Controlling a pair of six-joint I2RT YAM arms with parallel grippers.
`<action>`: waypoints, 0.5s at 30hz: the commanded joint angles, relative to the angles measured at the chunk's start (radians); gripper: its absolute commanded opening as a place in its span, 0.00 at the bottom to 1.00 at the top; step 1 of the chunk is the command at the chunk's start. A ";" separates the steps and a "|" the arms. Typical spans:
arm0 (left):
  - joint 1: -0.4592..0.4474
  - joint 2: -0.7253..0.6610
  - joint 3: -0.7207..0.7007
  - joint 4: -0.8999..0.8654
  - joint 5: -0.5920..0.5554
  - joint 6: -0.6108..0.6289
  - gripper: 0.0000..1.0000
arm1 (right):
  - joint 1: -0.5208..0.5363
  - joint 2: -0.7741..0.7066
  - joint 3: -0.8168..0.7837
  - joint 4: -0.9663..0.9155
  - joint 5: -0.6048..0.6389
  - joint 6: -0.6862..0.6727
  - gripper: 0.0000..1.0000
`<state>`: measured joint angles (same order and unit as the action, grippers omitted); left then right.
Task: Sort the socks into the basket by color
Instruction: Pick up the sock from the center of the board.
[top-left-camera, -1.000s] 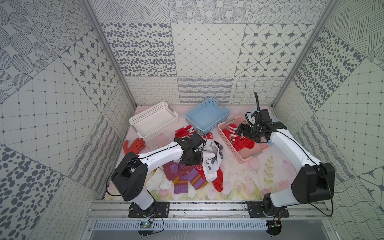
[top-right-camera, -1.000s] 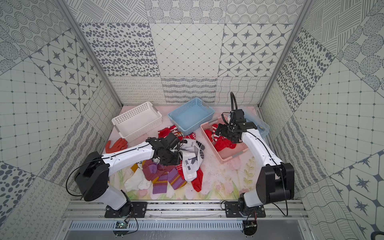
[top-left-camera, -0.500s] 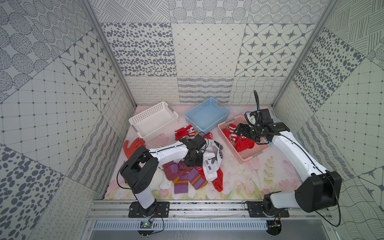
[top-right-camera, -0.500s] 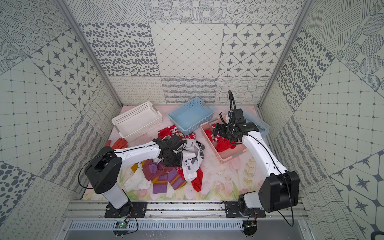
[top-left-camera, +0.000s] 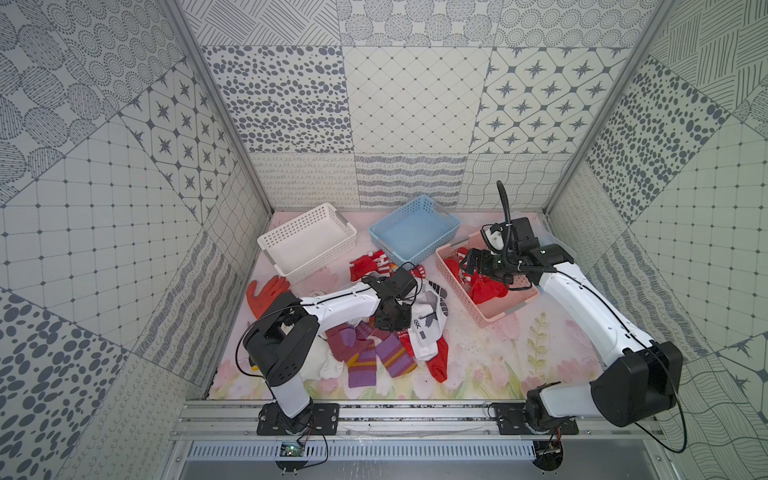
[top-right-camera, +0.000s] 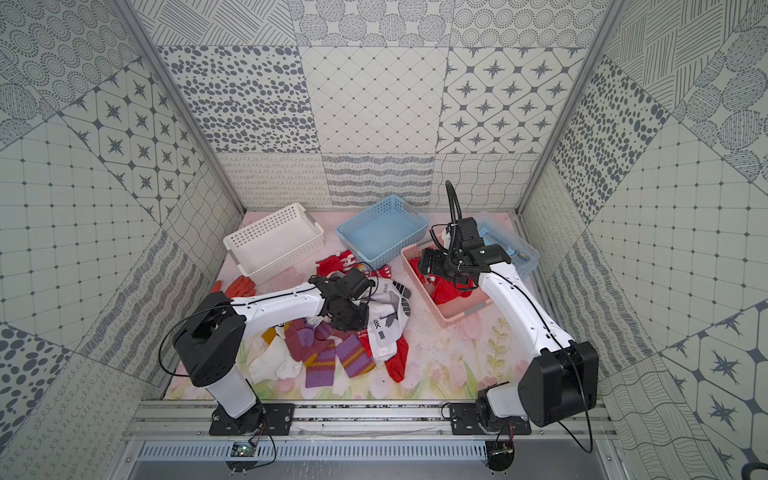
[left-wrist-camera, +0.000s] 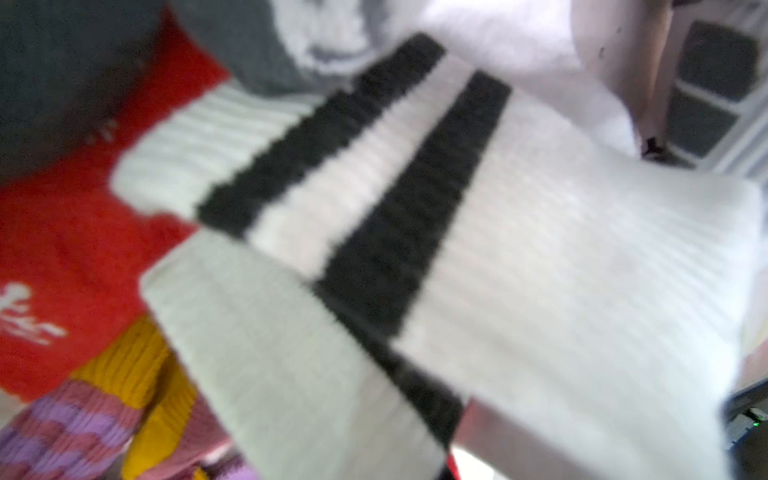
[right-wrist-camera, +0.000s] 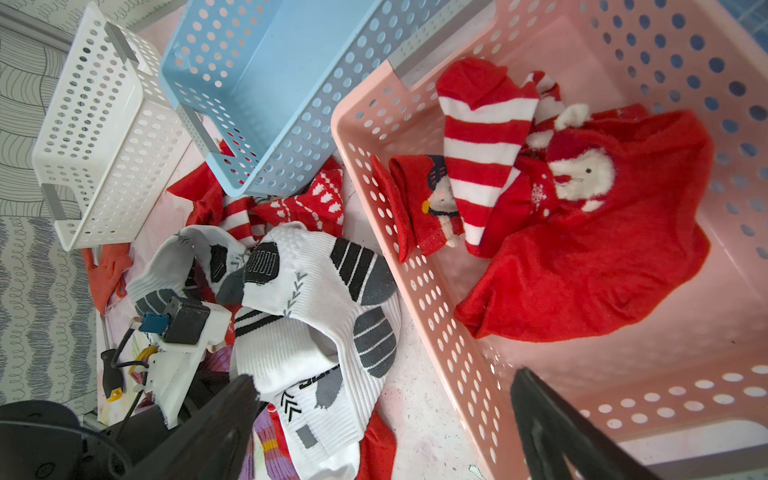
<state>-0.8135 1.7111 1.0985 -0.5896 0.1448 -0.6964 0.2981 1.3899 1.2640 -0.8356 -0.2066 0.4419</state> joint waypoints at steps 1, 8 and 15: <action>-0.008 -0.005 0.016 0.027 -0.008 0.014 0.16 | 0.018 -0.011 0.030 0.008 0.016 0.009 0.98; -0.013 -0.010 0.019 0.024 -0.016 0.022 0.21 | 0.041 -0.011 0.032 0.014 0.020 0.017 0.98; -0.018 -0.023 0.030 0.013 -0.014 0.041 0.00 | 0.062 -0.005 0.041 0.019 0.020 0.021 0.98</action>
<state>-0.8238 1.7088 1.1103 -0.5880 0.1390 -0.6853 0.3504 1.3899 1.2678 -0.8349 -0.1963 0.4515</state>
